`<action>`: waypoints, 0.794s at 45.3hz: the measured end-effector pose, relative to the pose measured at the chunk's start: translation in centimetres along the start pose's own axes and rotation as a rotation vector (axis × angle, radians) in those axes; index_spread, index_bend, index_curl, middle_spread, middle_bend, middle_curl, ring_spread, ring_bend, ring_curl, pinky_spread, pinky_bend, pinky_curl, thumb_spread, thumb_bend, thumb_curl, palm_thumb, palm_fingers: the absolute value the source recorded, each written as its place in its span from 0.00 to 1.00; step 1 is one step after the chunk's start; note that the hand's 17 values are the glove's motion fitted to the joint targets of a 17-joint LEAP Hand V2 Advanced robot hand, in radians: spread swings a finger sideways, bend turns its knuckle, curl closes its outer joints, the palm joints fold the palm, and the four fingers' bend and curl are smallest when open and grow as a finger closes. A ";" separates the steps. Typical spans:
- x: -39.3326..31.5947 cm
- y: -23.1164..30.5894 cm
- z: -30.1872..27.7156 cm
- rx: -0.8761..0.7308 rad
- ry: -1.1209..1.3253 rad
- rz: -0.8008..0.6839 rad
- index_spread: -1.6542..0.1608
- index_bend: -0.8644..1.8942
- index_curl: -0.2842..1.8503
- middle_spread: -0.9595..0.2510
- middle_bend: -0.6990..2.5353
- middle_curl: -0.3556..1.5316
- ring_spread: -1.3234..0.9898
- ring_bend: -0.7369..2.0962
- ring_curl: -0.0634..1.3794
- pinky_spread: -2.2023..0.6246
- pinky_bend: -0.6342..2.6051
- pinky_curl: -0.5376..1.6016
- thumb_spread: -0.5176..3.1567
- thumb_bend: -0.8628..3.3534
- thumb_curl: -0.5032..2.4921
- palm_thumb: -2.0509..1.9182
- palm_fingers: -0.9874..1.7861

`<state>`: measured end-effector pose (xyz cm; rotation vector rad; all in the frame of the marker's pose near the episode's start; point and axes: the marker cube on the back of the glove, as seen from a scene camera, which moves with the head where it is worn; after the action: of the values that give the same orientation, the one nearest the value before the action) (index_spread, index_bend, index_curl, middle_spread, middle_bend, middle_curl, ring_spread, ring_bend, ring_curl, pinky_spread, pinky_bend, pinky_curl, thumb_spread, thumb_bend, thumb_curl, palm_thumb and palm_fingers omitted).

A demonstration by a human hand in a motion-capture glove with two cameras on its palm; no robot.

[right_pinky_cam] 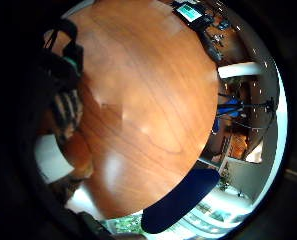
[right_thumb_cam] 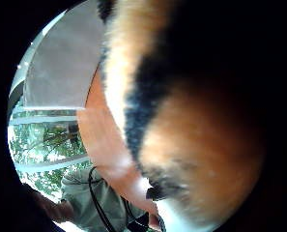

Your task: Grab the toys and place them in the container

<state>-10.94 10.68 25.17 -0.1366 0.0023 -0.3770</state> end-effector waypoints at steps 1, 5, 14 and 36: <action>-0.1 0.0 0.0 0.010 0.004 -0.010 0.80 0.39 0.23 0.64 0.29 0.43 0.46 0.70 0.41 0.74 0.48 0.38 0.45 0.20 0.29 0.51 0.51; -0.4 -0.2 0.0 0.060 0.027 -0.028 0.80 0.40 0.25 0.62 0.25 0.41 0.44 0.76 0.45 0.71 0.49 0.39 0.45 0.20 0.29 0.52 0.57; -0.8 -0.7 0.0 0.146 0.044 -0.048 0.80 0.37 0.25 0.54 0.41 0.47 0.43 0.78 0.47 0.67 0.48 0.39 0.46 0.20 0.30 0.52 0.71; -0.7 -1.0 -0.2 0.207 0.027 -0.016 0.79 0.37 0.25 0.55 0.49 0.58 0.43 0.78 0.48 0.65 0.48 0.43 0.47 0.20 0.32 0.55 0.73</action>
<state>-11.93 9.95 25.09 0.0733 -0.0117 -0.3926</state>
